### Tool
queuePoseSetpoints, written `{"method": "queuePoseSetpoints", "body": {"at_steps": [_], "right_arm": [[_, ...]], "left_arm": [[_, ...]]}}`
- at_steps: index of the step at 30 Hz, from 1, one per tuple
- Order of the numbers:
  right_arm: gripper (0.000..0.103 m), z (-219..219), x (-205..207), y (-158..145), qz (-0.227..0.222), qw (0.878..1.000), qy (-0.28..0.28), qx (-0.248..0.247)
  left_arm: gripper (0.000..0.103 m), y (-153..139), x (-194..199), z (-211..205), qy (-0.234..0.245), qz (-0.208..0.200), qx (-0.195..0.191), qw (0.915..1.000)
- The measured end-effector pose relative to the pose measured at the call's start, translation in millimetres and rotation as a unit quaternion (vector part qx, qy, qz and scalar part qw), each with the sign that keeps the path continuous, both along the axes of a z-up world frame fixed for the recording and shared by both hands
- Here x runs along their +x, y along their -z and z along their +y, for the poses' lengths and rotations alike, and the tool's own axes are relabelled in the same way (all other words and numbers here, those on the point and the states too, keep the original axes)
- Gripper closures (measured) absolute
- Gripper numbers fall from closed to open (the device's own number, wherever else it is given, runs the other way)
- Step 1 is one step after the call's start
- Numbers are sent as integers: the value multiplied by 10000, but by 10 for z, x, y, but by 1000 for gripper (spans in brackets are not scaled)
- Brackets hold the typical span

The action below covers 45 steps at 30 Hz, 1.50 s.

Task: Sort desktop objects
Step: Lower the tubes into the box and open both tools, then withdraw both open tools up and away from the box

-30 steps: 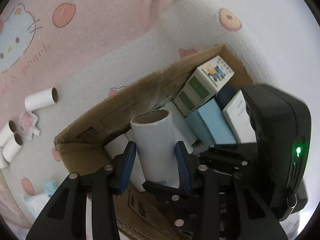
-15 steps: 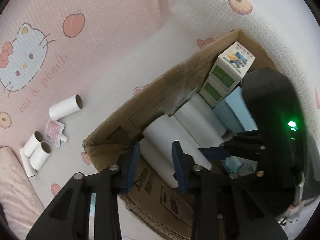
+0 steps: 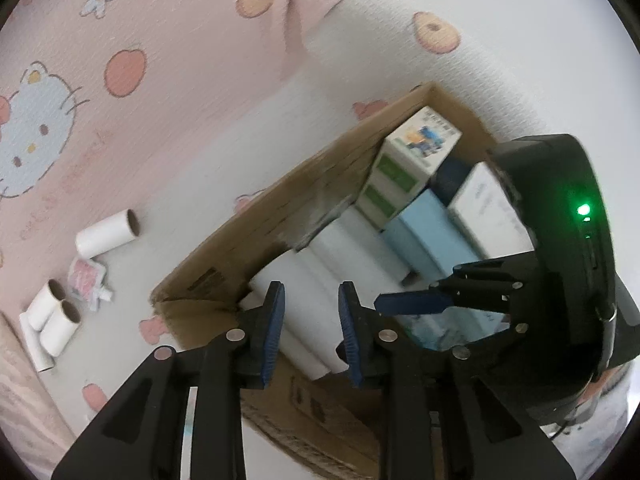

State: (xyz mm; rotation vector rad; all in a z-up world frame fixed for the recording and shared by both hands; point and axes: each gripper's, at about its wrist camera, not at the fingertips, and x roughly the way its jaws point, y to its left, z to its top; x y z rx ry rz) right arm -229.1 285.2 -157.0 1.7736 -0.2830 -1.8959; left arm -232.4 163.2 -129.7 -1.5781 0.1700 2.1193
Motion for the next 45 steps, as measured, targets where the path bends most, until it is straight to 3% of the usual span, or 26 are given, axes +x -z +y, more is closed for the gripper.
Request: {"method": "queuePoseSetpoints", "body": {"at_steps": [6,9,12,19,25,28,32,39,43,45], "right_arm": [[58,253,111,-255,588,9968,324,431],[58,337,190,-330,793,9945,444,522],[76,351,205,-402,1003,9921,494,569],[79,337,406,-615,1424,9845,948,398],[79,179,754,-1014,2334,9655,886,746],[79,89,1014,-1249,2913,9501,739,833],[79,-137,1322,-1533,3785,9167,366,1229],[79,-298,1675,-1646,4243,8963,52,1288],[79,-296,1864,-1509,4293,8954,197,1165],[79,-346,1990,-1407,4487,8855,222,1187]], "left_arm": [[71,28,-1,103,38,6,-117,9999],[80,43,22,127,56,-18,-56,10000],[83,3,81,107,46,88,9,9999],[86,-245,488,-216,18,1068,633,9923],[86,-386,961,-596,60,1830,1096,9770],[86,-375,1095,-850,-129,1986,1250,9720],[86,-277,1195,-1139,-259,1908,1328,9723],[86,82,1436,-1646,-323,1850,1093,9761],[84,503,1535,-2106,-1045,1514,1595,9699],[84,690,1552,-2282,-1436,1418,1764,9634]]}}
